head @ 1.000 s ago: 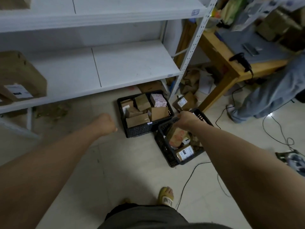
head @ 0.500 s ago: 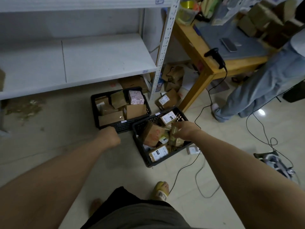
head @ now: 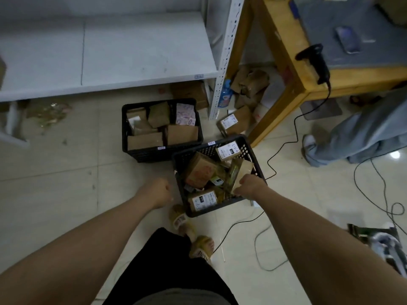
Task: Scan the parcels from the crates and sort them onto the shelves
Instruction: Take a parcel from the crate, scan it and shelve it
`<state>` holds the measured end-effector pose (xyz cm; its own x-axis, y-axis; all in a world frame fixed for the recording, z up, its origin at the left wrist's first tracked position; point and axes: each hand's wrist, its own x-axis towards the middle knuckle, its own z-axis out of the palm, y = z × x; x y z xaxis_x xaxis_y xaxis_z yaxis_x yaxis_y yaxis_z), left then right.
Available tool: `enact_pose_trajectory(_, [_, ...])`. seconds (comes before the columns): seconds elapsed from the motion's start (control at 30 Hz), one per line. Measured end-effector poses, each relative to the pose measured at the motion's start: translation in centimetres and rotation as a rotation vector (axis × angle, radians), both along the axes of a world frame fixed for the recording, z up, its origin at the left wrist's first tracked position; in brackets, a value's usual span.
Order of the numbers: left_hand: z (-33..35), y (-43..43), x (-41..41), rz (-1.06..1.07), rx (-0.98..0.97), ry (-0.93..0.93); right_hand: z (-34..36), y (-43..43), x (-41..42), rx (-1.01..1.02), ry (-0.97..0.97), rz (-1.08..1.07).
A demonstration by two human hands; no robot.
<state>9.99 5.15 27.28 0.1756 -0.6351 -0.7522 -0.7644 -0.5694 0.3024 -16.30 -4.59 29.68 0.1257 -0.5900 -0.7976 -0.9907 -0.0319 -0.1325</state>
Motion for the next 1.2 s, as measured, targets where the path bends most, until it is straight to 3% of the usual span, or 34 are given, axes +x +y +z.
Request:
enact_pose_trajectory(0.3, [-5.4, -7.9, -0.2, -0.018, 0.055, 0.012, -4.2, -7.7, 0.2, 0.063, -0.005, -0.037])
enact_pose_trajectory(0.57, [-14.6, -12.6, -1.9, -0.004, 0.158, -0.026, -17.2, -15.4, 1.2, 0.137, -0.048, 0.091])
enact_pose_trajectory(0.73, [-22.7, -16.4, -2.4, 0.169, 0.220, 0.068, -24.6, -18.7, 3.5, 0.195, -0.080, 0.071])
enact_pose_trajectory(0.9, [-32.6, -20.2, -1.7, 0.472, 0.211, 0.236, -34.2, -20.1, 5.2, 0.263, -0.057, -0.078])
enact_pose_trajectory(1.2, [-41.8, -23.6, -3.1, 0.853, 0.287, 0.478, -47.0, -19.5, 6.9, 0.379, -0.292, -0.915])
